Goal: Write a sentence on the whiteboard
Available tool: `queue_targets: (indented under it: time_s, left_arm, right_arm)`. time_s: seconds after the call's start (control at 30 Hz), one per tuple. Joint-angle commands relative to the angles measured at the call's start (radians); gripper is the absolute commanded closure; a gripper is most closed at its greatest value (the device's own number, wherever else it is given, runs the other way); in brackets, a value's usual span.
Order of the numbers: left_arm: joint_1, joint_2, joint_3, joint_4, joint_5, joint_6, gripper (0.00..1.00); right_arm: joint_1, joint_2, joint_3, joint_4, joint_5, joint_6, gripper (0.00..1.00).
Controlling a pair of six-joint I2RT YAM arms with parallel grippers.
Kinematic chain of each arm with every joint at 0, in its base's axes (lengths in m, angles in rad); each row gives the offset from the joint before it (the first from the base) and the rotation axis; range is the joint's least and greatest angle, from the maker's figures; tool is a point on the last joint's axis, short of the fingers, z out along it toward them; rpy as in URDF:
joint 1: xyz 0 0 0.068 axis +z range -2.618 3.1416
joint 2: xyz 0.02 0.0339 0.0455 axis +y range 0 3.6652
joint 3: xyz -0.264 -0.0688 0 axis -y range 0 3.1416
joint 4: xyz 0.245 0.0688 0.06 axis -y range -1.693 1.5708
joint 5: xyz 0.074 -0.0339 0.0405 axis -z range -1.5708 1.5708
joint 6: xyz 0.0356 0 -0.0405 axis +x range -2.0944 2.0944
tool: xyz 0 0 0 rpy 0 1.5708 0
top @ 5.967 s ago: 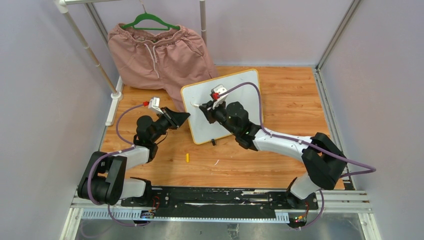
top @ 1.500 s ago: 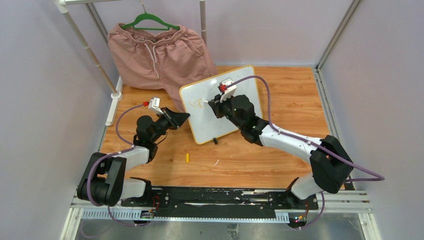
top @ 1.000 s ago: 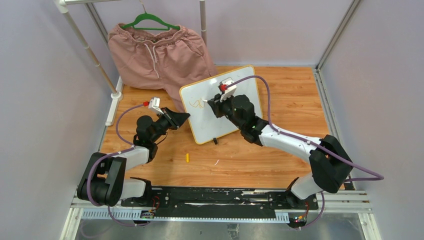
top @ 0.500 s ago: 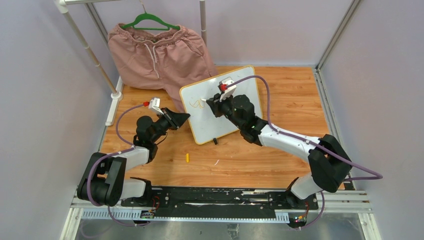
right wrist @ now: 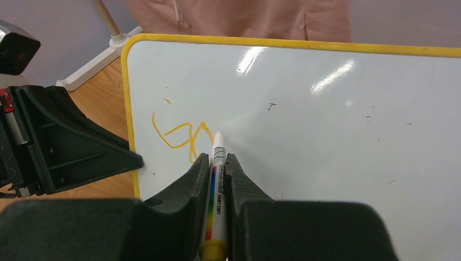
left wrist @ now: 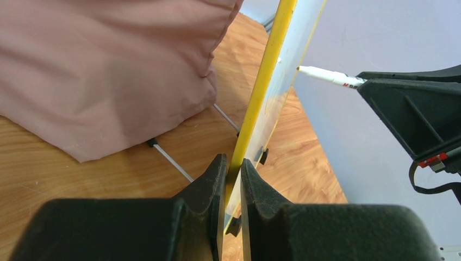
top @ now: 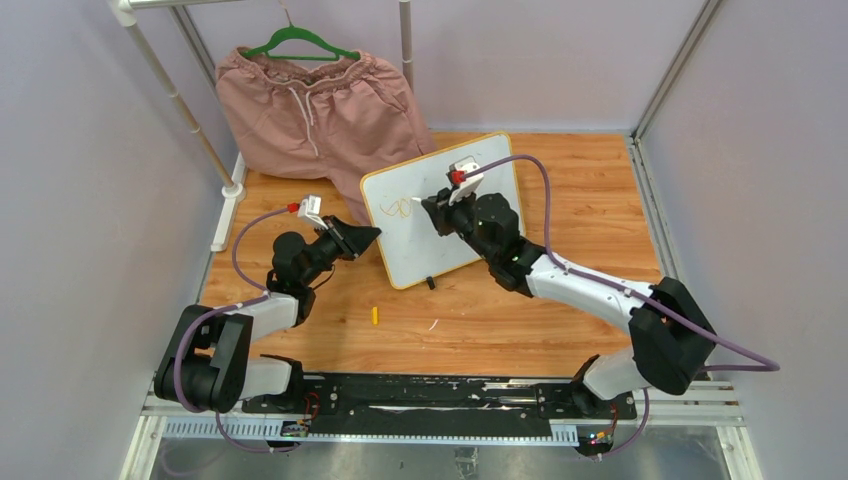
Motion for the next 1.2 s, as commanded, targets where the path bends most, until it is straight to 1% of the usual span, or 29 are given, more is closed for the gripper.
queue_targets:
  time_s: [0.0, 0.23, 0.43, 0.8, 1.17]
  left_arm:
    - [0.002, -0.017, -0.013, 0.043, 0.006, 0.007, 1.0]
    - [0.002, -0.023, -0.013, 0.04, 0.007, 0.009, 1.0]
    - [0.002, -0.027, -0.011, 0.04, 0.007, 0.008, 1.0]
    - [0.002, -0.024, -0.01, 0.041, 0.009, 0.008, 1.0]
    - [0.002, -0.025, -0.009, 0.043, 0.009, 0.006, 1.0]
  right_arm:
    - [-0.024, -0.042, -0.015, 0.003, 0.038, -0.001, 1.0]
    - [-0.034, -0.027, -0.008, 0.009, 0.036, 0.005, 1.0]
    - [-0.034, 0.002, 0.014, 0.0, 0.007, 0.008, 1.0]
    - [-0.033, 0.014, 0.006, -0.032, -0.035, 0.025, 1.0]
    - [-0.033, -0.023, -0.042, -0.065, -0.003, 0.002, 1.0]
